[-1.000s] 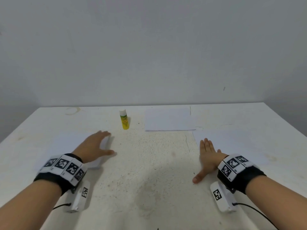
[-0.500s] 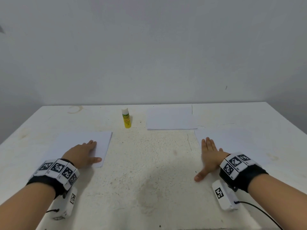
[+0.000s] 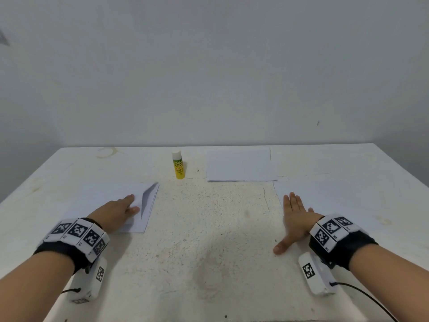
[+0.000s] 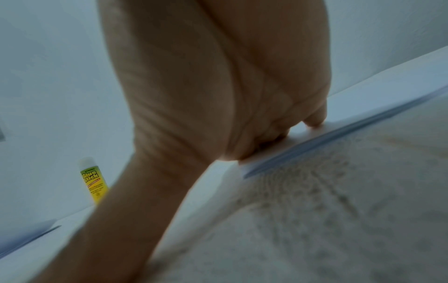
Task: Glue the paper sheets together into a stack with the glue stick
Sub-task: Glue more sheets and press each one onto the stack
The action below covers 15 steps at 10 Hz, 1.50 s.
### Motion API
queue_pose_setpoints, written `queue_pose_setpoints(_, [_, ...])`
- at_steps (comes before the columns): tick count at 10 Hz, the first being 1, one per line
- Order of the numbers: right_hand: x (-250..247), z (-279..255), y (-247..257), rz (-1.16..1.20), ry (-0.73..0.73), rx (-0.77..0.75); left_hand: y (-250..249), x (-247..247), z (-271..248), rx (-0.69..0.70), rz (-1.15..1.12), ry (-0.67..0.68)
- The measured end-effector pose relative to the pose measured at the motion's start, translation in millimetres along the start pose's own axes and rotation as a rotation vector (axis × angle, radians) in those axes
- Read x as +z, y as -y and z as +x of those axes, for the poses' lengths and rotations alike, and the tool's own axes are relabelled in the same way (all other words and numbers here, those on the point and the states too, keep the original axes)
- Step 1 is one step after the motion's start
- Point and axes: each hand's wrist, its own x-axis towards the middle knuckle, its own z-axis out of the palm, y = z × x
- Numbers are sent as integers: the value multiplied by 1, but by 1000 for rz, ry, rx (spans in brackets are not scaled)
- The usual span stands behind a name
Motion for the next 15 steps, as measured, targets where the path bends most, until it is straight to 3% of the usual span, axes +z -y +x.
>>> queue_pose_setpoints(4, [0, -1, 0, -12, -3, 2, 2, 3, -5, 76, 157, 62])
queue_pose_setpoints(8, [0, -1, 0, -6, -3, 4, 15, 10, 3, 105, -73, -93])
queue_pose_setpoints(12, [-1, -4, 1, 11, -5, 8, 20, 4, -1, 176, 86, -60])
queue_pose_setpoints(13, [-1, -4, 2, 3, -2, 9, 23, 3, -2, 184, 55, -127])
queue_pose_setpoints(15, [-2, -6, 2, -2, 0, -10, 24, 0, -3, 197, 63, -140])
